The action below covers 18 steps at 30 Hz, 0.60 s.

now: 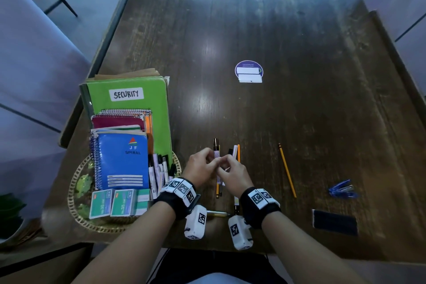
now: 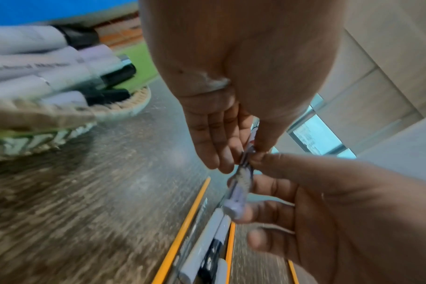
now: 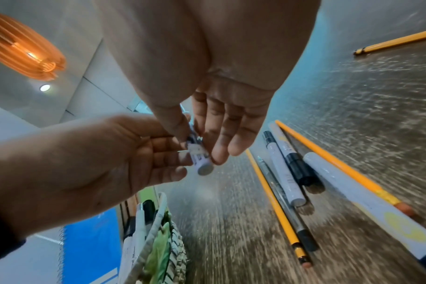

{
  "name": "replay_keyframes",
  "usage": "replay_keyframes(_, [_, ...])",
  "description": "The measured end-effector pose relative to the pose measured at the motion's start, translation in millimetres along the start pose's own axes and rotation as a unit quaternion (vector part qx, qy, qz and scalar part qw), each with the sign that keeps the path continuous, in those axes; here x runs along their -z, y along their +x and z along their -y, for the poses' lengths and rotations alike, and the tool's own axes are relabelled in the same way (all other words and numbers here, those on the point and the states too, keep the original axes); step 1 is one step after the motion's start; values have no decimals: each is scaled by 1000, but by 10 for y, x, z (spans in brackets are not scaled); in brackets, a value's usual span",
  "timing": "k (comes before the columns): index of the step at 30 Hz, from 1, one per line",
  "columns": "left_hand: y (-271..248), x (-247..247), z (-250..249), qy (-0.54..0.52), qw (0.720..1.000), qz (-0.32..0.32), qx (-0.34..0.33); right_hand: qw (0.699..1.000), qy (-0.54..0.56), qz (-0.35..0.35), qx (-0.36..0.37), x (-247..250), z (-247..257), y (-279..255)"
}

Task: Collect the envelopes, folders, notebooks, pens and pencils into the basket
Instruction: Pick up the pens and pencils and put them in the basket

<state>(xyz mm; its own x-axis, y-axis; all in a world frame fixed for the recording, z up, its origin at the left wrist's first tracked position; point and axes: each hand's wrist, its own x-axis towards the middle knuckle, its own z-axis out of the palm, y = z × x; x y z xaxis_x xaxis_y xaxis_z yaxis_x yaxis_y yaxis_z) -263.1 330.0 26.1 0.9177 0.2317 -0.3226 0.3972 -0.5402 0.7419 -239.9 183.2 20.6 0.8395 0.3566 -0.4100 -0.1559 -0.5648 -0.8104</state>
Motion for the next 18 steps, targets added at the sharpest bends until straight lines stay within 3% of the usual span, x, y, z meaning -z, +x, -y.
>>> replay_keyframes(8, [-225, 546, 293, -12, 999, -45, 13, 996, -77, 38, -16, -262, 175, -8])
replay_keyframes(18, [-324, 1050, 815, 73, 993, -64, 66, 987, -141, 54, -55, -684, 203, -12])
